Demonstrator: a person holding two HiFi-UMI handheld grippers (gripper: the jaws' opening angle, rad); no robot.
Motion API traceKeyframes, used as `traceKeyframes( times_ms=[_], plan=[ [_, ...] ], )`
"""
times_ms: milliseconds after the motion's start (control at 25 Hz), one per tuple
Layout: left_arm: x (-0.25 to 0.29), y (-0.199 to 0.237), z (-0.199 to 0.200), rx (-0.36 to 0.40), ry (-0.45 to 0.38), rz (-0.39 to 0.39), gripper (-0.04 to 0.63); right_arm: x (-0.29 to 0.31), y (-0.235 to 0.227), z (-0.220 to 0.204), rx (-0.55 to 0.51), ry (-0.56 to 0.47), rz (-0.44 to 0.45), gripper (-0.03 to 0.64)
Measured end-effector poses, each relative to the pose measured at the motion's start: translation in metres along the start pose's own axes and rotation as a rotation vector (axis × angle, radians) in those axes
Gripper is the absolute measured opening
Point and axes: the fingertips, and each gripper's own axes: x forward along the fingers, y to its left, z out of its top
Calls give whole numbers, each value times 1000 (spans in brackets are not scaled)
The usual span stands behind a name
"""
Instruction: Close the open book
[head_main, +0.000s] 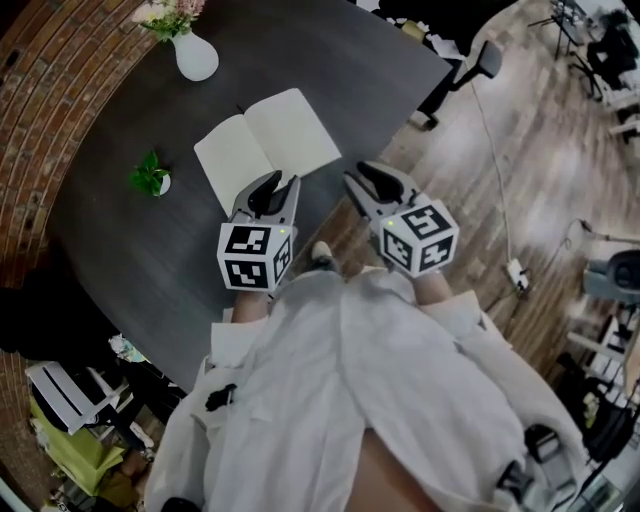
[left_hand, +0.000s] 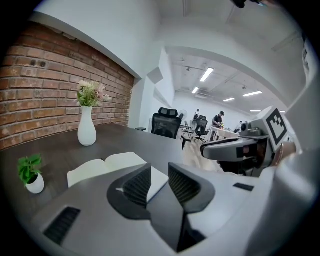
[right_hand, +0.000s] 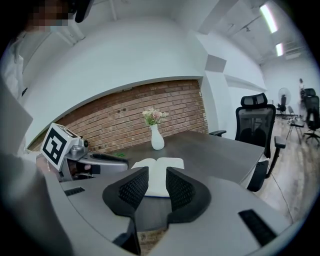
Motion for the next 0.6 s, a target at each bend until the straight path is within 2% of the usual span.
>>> traceKeyframes(
  times_ms=[280,600],
  plan=[
    [6,6,0,-4,8,-23,91,6,-10,4,14,-5,-31,103],
    [6,7,-1,-38,-14,-11,91,7,-15,1,2,19,-19,103]
  ],
)
